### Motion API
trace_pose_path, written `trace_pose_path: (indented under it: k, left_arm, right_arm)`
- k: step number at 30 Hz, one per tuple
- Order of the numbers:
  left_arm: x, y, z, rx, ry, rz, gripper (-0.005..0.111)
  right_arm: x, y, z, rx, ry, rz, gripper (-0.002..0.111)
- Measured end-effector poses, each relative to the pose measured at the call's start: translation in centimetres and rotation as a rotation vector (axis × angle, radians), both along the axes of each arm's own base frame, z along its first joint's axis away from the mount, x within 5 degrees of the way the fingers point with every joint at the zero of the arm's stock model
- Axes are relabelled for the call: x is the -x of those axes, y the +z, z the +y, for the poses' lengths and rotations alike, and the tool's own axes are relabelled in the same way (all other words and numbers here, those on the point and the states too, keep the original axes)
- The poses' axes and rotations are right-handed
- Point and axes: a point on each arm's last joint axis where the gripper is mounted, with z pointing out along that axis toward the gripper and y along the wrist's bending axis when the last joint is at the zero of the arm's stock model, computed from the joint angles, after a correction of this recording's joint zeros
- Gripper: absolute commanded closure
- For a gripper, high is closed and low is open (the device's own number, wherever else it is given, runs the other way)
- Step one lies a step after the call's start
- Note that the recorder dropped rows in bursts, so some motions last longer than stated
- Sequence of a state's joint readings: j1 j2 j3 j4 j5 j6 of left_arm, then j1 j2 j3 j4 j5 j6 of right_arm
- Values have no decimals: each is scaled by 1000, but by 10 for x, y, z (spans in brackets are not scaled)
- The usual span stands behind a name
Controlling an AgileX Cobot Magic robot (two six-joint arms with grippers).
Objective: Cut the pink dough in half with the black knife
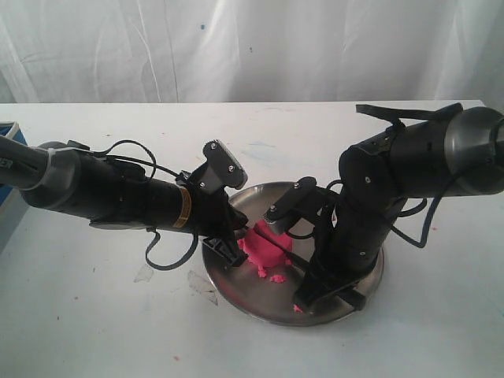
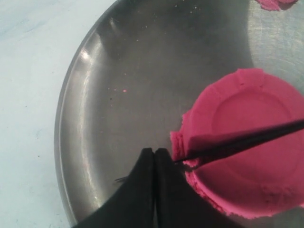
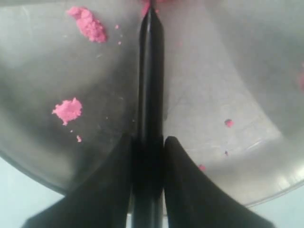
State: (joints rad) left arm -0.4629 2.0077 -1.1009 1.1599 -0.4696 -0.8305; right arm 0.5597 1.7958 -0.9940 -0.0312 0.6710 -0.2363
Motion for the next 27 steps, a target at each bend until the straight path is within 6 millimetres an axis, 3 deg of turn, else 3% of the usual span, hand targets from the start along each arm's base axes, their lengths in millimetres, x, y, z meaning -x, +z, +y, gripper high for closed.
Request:
trace_pose_path:
  k: [27]
  left_arm:
    - [0,-1,1,-7,4,2,107]
  right_arm:
    - [-2,-5,1,2,0,3,108]
